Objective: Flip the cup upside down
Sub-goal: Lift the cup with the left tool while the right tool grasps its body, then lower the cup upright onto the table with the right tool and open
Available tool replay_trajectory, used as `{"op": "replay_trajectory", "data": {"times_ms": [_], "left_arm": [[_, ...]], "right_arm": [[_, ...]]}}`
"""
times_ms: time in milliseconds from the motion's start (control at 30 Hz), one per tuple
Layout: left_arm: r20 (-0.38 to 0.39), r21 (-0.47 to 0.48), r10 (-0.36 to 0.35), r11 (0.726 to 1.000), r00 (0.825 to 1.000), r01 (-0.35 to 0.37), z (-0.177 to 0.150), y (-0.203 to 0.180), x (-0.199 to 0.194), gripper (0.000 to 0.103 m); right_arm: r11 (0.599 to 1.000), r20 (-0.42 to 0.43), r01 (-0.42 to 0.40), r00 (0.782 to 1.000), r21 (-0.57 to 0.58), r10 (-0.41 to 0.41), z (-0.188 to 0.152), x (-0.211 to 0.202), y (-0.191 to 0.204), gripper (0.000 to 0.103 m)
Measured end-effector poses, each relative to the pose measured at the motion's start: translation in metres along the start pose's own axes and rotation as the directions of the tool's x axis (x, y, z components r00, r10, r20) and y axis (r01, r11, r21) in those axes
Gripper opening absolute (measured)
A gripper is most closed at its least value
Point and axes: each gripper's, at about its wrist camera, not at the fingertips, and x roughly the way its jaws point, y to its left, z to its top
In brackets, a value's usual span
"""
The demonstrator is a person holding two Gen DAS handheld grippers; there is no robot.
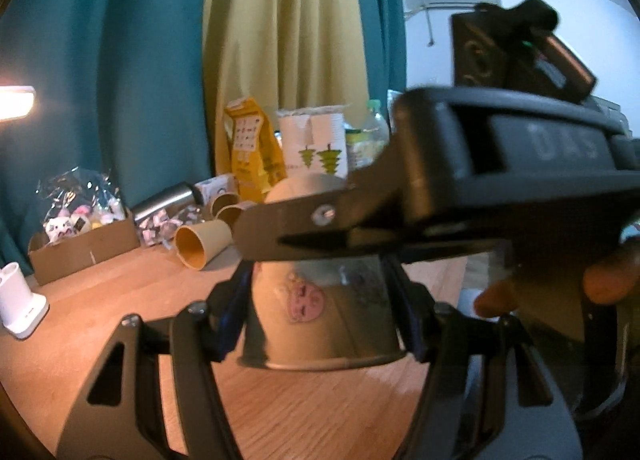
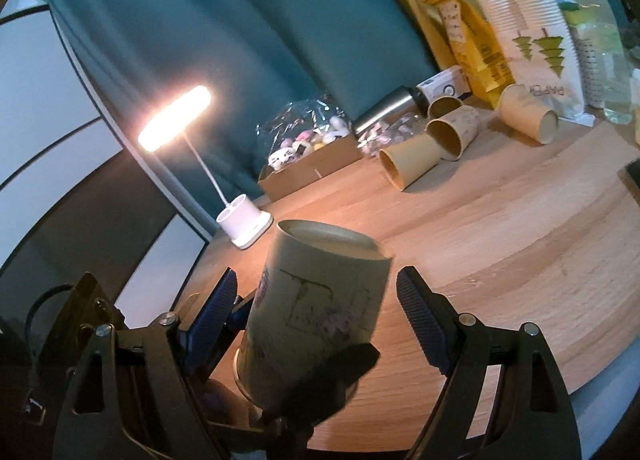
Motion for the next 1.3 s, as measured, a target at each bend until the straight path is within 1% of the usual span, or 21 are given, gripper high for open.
{"op": "replay_trajectory", "data": {"times_ms": [33, 67, 233, 267, 300, 333, 367, 433, 533, 567, 633, 767, 833, 900, 1033, 1100, 1267, 1300], "left_arm": [[0.003, 0.002, -0.004, 1.000, 1.000, 0.004, -0.001, 0.000, 0.000, 0.064], [0.004, 0.002, -0.007, 1.000, 1.000, 0.007, -0.001, 0.000, 0.000, 0.064], [-0.012, 0.002, 0.005, 1.000, 1.000, -0.005, -0.003, -0.002, 0.003, 0.066], [-0.021, 0.003, 0.010, 1.000, 1.000, -0.010, -0.003, -0.003, 0.003, 0.071], [-0.032, 0.003, 0.018, 1.000, 0.999, -0.018, -0.005, -0.004, 0.004, 0.085], [-0.042, 0.003, 0.029, 1.000, 0.999, -0.029, -0.006, -0.005, 0.005, 0.093], [-0.046, -0.001, 0.039, 0.999, 0.998, -0.039, -0.008, -0.004, 0.005, 0.098], [-0.054, -0.009, 0.054, 0.998, 0.997, -0.054, -0.009, -0.001, 0.005, 0.098], [-0.090, -0.017, 0.086, 0.996, 0.992, -0.088, -0.013, 0.006, 0.007, 0.098], [-0.105, -0.020, 0.095, 0.995, 0.990, -0.098, -0.015, 0.009, 0.008, 0.098], [-0.132, -0.034, 0.113, 0.992, 0.985, -0.118, -0.020, 0.017, 0.008, 0.098], [-0.163, -0.074, 0.134, 0.986, 0.977, -0.148, -0.026, 0.030, 0.004, 0.098], [-0.164, -0.113, 0.142, 0.980, 0.976, -0.161, -0.025, 0.041, 0.002, 0.098], [-0.156, -0.130, 0.157, 0.975, 0.975, -0.178, -0.025, 0.047, -0.001, 0.098], [-0.146, -0.164, 0.173, 0.967, 0.974, -0.196, -0.026, 0.061, -0.001, 0.098], [-0.153, -0.181, 0.169, 0.964, 0.974, -0.196, -0.026, 0.066, 0.001, 0.098], [-0.144, -0.204, 0.186, 0.955, 0.972, -0.214, -0.026, 0.072, -0.002, 0.098], [-0.143, -0.205, 0.188, 0.955, 0.972, -0.215, -0.026, 0.072, -0.003, 0.098]], "right_arm": [[1.000, -0.006, -0.005, 1.000, -0.001, 0.005, 0.000, 0.003, 0.000, 0.078], [1.000, -0.014, -0.007, 1.000, -0.001, 0.007, 0.000, 0.005, 0.000, 0.069], [1.000, -0.024, -0.006, 1.000, -0.002, 0.006, -0.001, 0.010, -0.007, 0.066], [1.000, -0.022, 0.002, 1.000, -0.005, -0.002, -0.001, 0.010, -0.009, 0.066], [1.000, -0.016, 0.018, 1.000, -0.010, -0.018, -0.001, 0.011, -0.010, 0.066], [0.999, -0.007, 0.031, 0.999, -0.014, -0.031, 0.000, 0.010, -0.011, 0.066], [0.999, 0.008, 0.047, 0.999, -0.015, -0.047, 0.001, 0.009, -0.013, 0.066], [0.995, 0.049, 0.095, 0.994, -0.033, -0.093, 0.003, 0.006, -0.015, 0.066], [0.981, 0.125, 0.184, 0.977, -0.065, -0.175, 0.009, 0.003, -0.022, 0.066], [0.969, 0.151, 0.234, 0.964, -0.082, -0.220, 0.010, 0.004, -0.025, 0.066], [0.948, 0.180, 0.300, 0.943, -0.105, -0.279, 0.012, 0.008, -0.031, 0.066], [0.875, 0.209, 0.440, 0.892, -0.201, -0.401, 0.010, 0.034, -0.040, 0.066], [0.840, 0.218, 0.488, 0.870, -0.238, -0.443, 0.008, 0.048, -0.043, 0.066], [0.813, 0.221, 0.518, 0.854, -0.267, -0.472, 0.004, 0.057, -0.046, 0.066], [0.782, 0.224, 0.544, 0.839, -0.303, -0.496, -0.002, 0.067, -0.045, 0.066], [0.769, 0.226, 0.554, 0.832, -0.319, -0.506, -0.005, 0.070, -0.044, 0.067], [0.755, 0.220, 0.566, 0.825, -0.331, -0.521, -0.008, 0.074, -0.044, 0.067], [0.756, 0.220, 0.565, 0.825, -0.330, -0.521, -0.008, 0.074, -0.044, 0.070]]}}
